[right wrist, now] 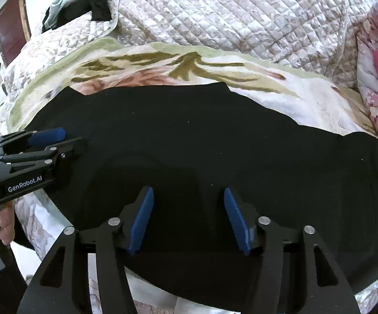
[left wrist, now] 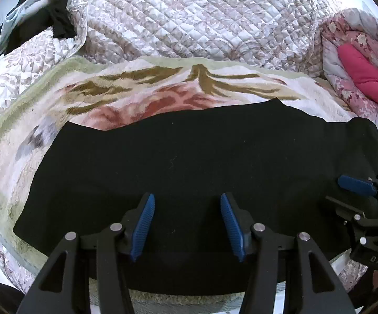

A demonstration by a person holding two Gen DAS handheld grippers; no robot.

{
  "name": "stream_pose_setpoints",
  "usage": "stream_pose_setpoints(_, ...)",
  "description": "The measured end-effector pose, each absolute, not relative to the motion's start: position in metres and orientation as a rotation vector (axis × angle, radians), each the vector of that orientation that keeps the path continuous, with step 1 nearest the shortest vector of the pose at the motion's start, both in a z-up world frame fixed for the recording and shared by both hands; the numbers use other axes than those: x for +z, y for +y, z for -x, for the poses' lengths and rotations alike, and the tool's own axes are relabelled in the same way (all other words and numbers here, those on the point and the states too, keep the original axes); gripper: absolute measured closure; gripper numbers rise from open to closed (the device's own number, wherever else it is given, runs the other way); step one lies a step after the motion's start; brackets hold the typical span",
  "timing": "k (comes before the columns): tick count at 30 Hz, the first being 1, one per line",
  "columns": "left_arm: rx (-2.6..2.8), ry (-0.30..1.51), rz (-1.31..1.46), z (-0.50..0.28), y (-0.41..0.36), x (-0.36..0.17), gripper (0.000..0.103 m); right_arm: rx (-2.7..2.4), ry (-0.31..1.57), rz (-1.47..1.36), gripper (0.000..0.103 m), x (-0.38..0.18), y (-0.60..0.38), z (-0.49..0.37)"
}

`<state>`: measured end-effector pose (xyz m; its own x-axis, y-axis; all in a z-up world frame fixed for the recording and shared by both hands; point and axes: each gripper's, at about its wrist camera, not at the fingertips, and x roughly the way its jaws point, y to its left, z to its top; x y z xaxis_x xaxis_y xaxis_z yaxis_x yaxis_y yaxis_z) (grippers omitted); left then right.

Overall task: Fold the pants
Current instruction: 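Smooth the folded pants with both open grippers, pulling the edge taut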

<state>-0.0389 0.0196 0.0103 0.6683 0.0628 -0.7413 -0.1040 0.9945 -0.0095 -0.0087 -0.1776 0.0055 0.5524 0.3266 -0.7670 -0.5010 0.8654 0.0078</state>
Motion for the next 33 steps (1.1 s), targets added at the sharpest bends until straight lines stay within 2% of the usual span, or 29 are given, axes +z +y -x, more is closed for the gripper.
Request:
stream_pose_setpoints(23, 0.114, 0.830, 0.081, 0.059, 0.034, 0.008, 0.046, 0.468, 0.830, 0.191, 0.042, 0.012, -0.195, 0.020)
stream_pose_setpoints(33, 0.212, 0.825, 0.126, 0.066, 0.067, 0.013, 0.046, 0.485, 0.798, 0.173, 0.042, 0.019, -0.195, 0.022)
